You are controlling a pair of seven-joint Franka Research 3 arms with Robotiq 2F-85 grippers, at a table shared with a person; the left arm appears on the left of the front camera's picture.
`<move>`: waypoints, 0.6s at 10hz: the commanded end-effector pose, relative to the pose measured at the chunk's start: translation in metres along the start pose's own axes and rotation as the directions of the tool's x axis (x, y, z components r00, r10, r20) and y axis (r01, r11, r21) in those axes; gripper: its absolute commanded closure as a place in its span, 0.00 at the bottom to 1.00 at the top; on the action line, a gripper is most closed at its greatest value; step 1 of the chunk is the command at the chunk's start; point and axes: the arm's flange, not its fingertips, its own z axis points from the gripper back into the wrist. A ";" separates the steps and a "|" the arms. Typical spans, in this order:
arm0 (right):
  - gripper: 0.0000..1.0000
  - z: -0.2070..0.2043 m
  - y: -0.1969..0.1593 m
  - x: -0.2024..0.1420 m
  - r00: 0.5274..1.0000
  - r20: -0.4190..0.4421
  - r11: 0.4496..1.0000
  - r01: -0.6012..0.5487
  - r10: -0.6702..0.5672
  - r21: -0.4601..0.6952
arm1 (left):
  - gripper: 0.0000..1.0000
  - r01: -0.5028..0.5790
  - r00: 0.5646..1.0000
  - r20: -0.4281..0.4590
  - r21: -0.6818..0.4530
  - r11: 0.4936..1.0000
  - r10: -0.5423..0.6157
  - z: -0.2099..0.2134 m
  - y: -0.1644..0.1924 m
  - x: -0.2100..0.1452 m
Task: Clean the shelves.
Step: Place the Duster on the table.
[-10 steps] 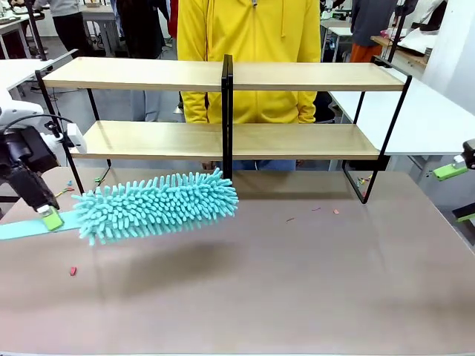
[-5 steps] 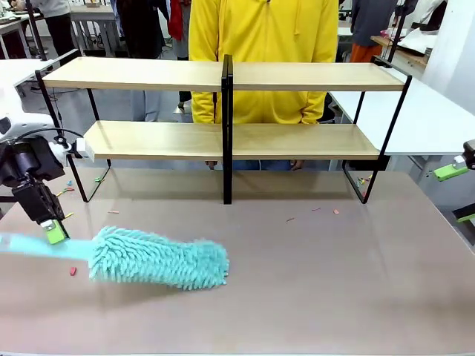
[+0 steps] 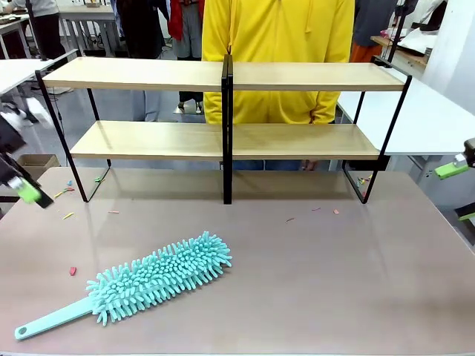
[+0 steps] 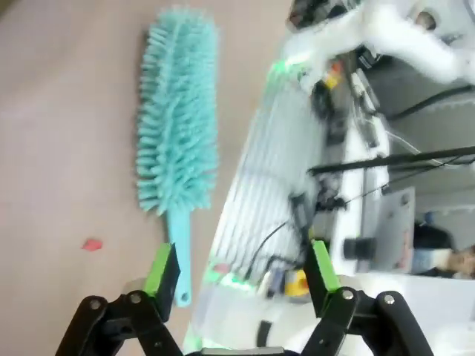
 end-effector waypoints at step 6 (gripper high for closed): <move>0.00 0.005 0.078 -0.041 0.989 -0.151 0.948 0.048 0.000 0.315 | 0.00 -0.047 0.890 0.414 -0.339 0.939 0.194 0.053 0.007 -0.032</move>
